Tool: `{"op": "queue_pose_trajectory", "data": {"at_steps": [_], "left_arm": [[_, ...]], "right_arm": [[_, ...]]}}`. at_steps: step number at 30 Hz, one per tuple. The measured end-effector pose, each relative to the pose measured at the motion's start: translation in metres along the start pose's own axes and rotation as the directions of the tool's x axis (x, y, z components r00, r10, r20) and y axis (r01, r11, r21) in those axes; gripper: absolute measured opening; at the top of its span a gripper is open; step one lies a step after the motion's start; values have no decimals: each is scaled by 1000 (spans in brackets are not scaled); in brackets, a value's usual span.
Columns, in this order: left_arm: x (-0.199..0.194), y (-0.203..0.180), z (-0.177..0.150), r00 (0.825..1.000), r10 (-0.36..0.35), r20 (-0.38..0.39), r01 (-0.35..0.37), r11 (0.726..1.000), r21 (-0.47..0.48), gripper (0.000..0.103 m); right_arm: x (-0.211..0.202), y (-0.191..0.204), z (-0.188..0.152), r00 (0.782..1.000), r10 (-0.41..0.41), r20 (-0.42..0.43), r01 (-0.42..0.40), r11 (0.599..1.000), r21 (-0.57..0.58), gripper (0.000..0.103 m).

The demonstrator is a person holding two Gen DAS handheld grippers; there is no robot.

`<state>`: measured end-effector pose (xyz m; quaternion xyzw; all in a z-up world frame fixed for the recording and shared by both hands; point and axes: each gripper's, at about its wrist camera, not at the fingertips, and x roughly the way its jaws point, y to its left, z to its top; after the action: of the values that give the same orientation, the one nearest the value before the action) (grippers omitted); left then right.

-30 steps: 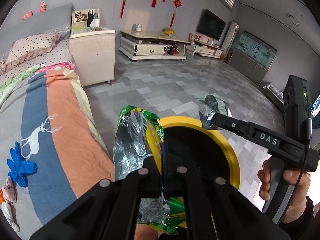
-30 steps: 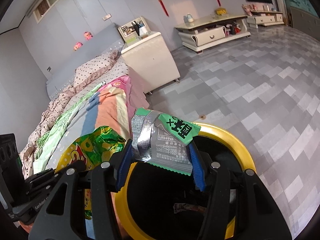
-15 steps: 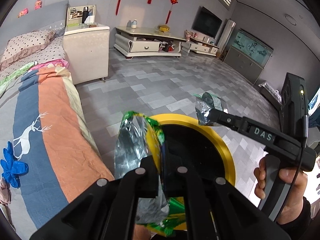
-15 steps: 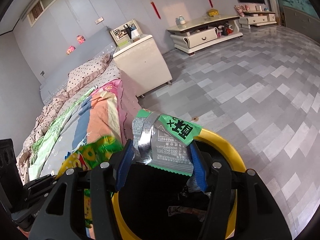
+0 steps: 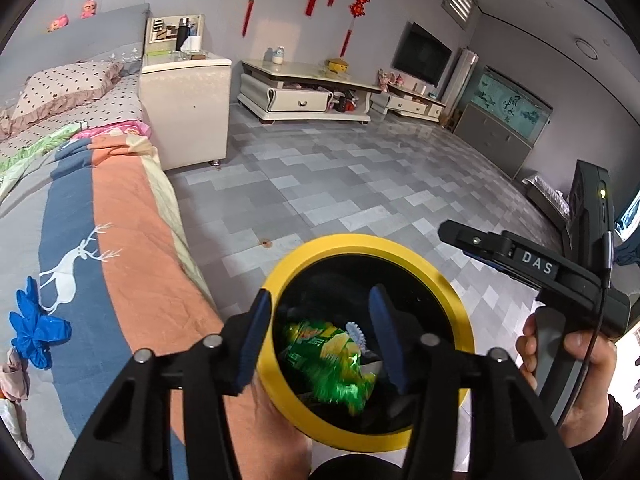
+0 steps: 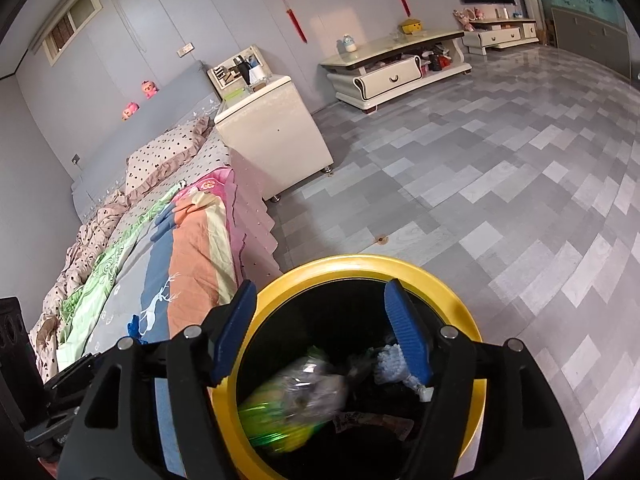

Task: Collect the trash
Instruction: 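Open both tools to drop the chip bag and wrapper into the bin, then move both tools back to the bed toward the blue glove and pink cloth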

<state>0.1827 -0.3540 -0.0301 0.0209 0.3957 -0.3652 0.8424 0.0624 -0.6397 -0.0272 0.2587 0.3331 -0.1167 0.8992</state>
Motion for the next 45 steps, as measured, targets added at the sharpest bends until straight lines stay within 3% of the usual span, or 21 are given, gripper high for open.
{"op": "queue_pose_trajectory", "data": {"at_steps": [10, 25, 36, 45], "left_arm": [[-27, 31, -6, 998, 63, 28, -62, 998, -22, 65], [-83, 124, -22, 972, 228, 50, -223, 970, -96, 67], [-109, 223, -55, 929, 370, -20, -367, 912, -186, 67], [-97, 281, -78, 913, 397, -97, -408, 881, -241, 67]], "right_arm": [[-7, 16, -2, 1000, 22, -8, -23, 999, -28, 68], [10, 130, -17, 989, 134, -70, -144, 976, -164, 70], [58, 236, -41, 963, 201, -177, -245, 930, -273, 71], [133, 320, -67, 924, 220, -313, -328, 877, -350, 70]]}}
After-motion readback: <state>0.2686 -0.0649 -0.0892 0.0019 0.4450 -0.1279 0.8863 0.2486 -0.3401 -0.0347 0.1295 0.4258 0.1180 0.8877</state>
